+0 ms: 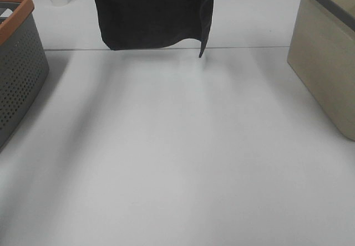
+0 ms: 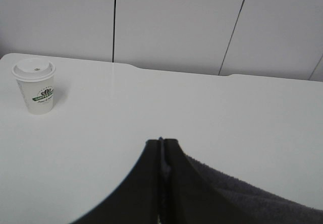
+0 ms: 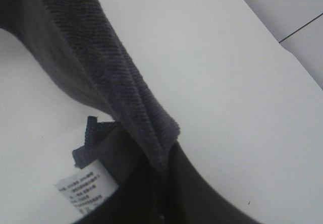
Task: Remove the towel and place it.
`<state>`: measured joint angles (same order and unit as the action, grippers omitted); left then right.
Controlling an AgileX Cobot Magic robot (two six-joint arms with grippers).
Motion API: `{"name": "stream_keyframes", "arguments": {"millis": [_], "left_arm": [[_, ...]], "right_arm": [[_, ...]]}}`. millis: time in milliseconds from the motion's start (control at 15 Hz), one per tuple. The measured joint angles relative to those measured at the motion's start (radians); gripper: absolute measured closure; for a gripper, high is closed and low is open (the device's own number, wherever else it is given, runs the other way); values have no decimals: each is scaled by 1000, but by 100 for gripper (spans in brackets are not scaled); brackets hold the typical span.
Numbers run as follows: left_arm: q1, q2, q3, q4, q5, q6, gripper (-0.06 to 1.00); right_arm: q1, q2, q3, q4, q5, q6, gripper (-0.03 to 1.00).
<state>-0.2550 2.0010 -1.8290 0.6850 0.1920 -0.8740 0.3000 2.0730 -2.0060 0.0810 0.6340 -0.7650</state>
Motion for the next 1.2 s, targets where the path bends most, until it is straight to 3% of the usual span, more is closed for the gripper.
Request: {"name": "stream_keyframes", "arguments": {"millis": [200,267,533,933,1200], "left_arm": [[-1,-1,120,0,16,-1,94],[-24,-27,284,0,2,-18,94],[-51,-94,551,8,-90,-60,94],[-134,-114,710,28,-74,-75,94],[-215,-115,775,39,45,-75,94]], "right_arm": [[0,-5,75,46,33,0,95],[1,-45,281,44,-2,0,95],[2,-164,625,78,-147,-57,95],[24,-246,977,132,-241,-117,95],[40,-248,1075,131,-255,-183,95]]}}
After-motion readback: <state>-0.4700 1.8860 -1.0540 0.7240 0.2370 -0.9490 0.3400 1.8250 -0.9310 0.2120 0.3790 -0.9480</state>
